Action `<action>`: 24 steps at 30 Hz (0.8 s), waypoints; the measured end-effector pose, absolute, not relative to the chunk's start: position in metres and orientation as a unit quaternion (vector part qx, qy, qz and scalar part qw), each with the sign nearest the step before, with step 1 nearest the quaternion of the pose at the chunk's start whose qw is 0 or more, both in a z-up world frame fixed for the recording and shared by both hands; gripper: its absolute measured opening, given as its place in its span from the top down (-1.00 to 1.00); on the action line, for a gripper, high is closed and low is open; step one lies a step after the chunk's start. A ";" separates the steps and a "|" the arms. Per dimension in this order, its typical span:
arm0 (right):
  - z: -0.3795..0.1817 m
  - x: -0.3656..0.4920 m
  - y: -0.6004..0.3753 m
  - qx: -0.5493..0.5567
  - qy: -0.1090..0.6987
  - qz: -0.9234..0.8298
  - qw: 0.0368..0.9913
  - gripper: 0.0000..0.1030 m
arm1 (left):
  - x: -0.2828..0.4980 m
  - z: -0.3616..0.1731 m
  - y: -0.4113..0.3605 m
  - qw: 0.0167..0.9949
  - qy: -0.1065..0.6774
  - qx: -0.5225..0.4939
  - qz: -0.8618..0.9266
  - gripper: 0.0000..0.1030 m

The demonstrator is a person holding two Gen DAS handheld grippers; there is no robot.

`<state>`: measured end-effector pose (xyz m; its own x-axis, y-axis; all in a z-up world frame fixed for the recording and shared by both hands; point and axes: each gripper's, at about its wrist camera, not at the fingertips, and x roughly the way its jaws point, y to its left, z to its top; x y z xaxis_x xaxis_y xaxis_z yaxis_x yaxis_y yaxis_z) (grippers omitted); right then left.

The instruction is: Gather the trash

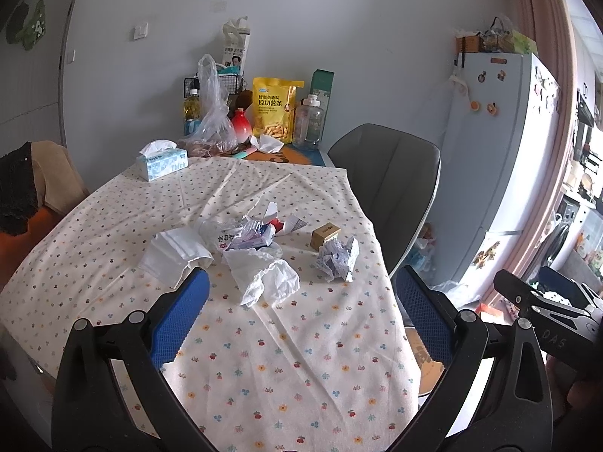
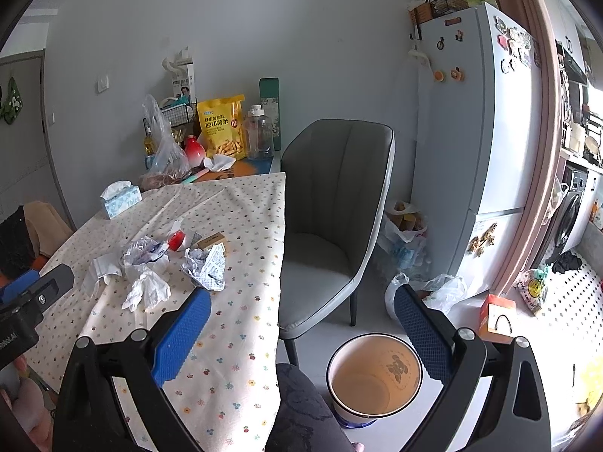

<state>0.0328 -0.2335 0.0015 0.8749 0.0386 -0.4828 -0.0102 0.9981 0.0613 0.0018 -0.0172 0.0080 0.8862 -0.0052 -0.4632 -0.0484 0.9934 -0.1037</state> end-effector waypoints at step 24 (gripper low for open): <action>0.005 0.048 -0.225 0.033 0.253 0.040 0.966 -0.85 | 0.003 0.013 0.015 0.971 0.225 -0.074 0.034 -0.91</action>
<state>0.0482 -0.2248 0.0050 0.8693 0.0937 -0.4854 -0.0599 0.9946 0.0848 0.0033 0.0146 0.0126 0.8967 0.0328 -0.4414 -0.0989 0.9869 -0.1277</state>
